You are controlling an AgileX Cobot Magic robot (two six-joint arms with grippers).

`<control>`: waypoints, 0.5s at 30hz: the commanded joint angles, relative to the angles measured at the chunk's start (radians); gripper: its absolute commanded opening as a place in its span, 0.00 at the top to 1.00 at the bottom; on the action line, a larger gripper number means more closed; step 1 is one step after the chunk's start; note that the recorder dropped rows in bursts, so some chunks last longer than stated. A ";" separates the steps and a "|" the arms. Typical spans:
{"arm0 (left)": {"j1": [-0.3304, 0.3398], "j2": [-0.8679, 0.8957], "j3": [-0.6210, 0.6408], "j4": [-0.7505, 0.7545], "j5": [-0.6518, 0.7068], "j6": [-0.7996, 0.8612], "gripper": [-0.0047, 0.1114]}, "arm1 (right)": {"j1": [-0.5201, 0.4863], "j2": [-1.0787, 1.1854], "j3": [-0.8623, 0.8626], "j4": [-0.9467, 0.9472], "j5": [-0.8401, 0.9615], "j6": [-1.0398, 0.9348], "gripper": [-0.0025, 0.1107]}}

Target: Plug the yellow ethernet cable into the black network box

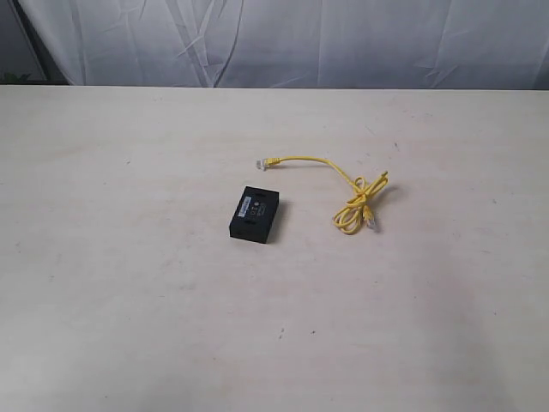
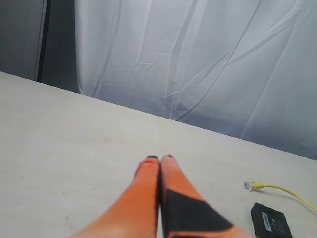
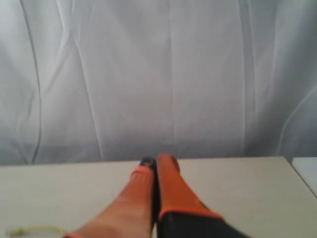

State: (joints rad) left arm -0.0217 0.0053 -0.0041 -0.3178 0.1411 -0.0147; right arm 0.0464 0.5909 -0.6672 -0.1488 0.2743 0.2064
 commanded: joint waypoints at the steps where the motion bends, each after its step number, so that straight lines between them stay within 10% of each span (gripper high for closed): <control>1: 0.002 -0.005 0.004 -0.007 -0.013 -0.005 0.96 | -0.004 0.168 -0.120 0.114 0.224 -0.283 0.98; 15: 0.002 -0.005 0.004 -0.004 -0.010 -0.005 0.96 | -0.001 0.642 -0.369 0.611 0.462 -0.801 0.98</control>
State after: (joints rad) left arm -0.0217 0.0053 -0.0041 -0.3178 0.1411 -0.0147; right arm 0.0464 1.1537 -0.9878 0.4232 0.7195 -0.5517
